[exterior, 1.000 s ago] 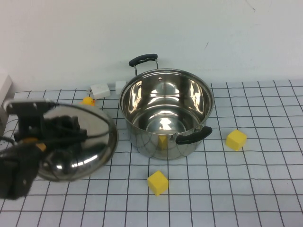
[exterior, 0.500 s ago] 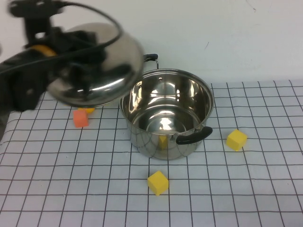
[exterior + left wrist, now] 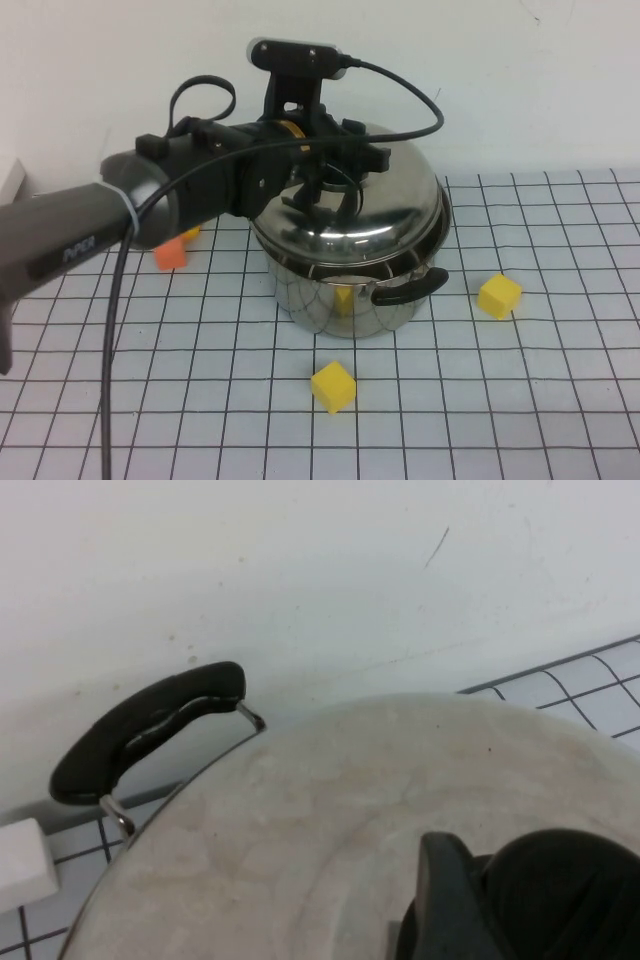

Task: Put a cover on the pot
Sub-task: Place the pot lid on the pot

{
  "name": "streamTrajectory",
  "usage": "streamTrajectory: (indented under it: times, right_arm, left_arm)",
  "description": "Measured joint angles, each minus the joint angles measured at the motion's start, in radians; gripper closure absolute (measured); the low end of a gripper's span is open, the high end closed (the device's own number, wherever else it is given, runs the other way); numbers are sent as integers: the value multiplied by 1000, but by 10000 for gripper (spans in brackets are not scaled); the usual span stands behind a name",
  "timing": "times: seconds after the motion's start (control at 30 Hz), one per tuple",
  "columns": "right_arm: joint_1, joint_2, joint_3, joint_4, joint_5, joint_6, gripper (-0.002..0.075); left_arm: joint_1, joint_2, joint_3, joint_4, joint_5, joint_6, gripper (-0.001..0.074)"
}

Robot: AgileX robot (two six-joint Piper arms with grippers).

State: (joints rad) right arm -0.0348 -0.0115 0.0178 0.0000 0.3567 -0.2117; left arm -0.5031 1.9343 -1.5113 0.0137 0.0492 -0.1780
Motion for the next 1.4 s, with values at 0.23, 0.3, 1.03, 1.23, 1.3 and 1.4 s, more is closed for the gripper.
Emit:
streamTrajectory:
  times: [0.23,0.3,1.03,1.23,1.3,1.4]
  right_arm:
    - [0,0,0,0,0,0,717]
    - [0,0,0,0,0,0,717]
    - [0,0,0,0,0,0,717]
    - [0,0,0,0,0,0,717]
    - [0,0,0,0,0,0,717]
    - [0,0,0,0,0,0,717]
  left_arm:
    - [-6,55,-3,-5,-55,-26,412]
    - [-6,68,-3,-6,-84,-35,412]
    - [-8,81,-6,55,-49,-60,412]
    - [-8,81,-13,90,-23,-62,412]
    - [-8,81,-14,92,-23,-64,412]
    - [-8,81,-14,94,-23,-64,412]
